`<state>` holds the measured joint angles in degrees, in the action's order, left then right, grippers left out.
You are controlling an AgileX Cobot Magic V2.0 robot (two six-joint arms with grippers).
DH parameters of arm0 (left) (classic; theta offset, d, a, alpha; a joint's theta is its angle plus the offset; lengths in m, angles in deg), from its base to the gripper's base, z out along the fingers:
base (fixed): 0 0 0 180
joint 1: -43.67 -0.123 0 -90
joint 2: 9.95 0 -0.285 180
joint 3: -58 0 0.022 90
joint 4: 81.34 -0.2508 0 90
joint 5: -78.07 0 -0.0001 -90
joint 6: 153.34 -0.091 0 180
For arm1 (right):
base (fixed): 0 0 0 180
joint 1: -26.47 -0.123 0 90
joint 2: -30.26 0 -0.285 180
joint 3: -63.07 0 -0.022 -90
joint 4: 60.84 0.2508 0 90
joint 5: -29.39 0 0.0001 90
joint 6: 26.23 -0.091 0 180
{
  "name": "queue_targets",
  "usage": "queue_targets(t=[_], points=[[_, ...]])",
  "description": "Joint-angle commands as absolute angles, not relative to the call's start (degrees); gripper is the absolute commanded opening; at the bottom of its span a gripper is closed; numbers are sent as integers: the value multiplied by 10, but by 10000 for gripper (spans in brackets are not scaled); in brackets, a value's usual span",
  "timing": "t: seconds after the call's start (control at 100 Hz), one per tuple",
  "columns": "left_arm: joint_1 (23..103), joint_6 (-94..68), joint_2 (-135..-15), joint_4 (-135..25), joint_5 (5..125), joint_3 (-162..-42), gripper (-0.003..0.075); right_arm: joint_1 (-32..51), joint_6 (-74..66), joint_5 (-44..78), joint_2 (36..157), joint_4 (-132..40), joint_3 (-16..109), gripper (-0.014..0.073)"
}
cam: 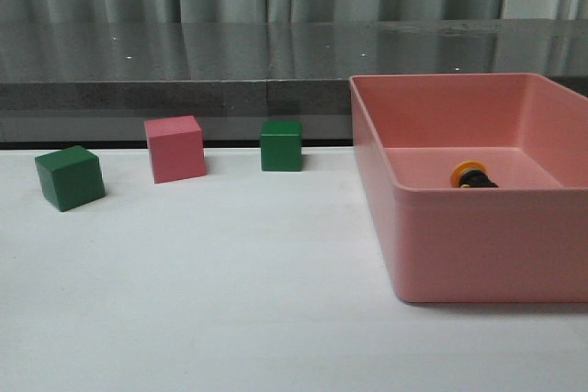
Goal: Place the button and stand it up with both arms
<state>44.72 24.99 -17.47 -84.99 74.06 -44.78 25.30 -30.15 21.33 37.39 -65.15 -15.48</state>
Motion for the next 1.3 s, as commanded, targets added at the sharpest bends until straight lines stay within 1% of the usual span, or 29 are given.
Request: queue_targets(t=[0.0, 0.49, 0.68, 0.74, 0.79, 0.89, 0.98, 1.03, 1.16, 1.29], points=[[452, 256, -157, -846, 785, -421, -19, 257, -300, 260, 365, -650, -149, -66], [452, 256, -157, -846, 785, -421, -19, 257, -300, 262, 365, -650, -149, -66], [452, 256, -157, -846, 785, -421, -19, 256, -300, 380, 365, -640, -144, -66], [452, 256, -157, -846, 785, -421, -19, 256, -306, 384, 367, -627, -124, -66], [452, 256, -157, -846, 785, -421, -19, 256, -313, 347, 373, -612, -93, -66], [452, 256, -157, -846, 785, -421, -19, 256, -313, 199, 409, -599, -5, -66], [452, 256, -157, -846, 785, -421, -19, 256, -306, 83, 472, -599, 87, -66], [452, 256, -157, -846, 785, -421, -19, 256, -291, 38, 513, -599, 134, -66], [452, 256, -157, -846, 785, -421, -19, 256, -269, -41, 634, -584, 249, -66], [452, 256, -157, -846, 785, -421, -19, 256, -269, -101, 744, -551, 339, -66]])
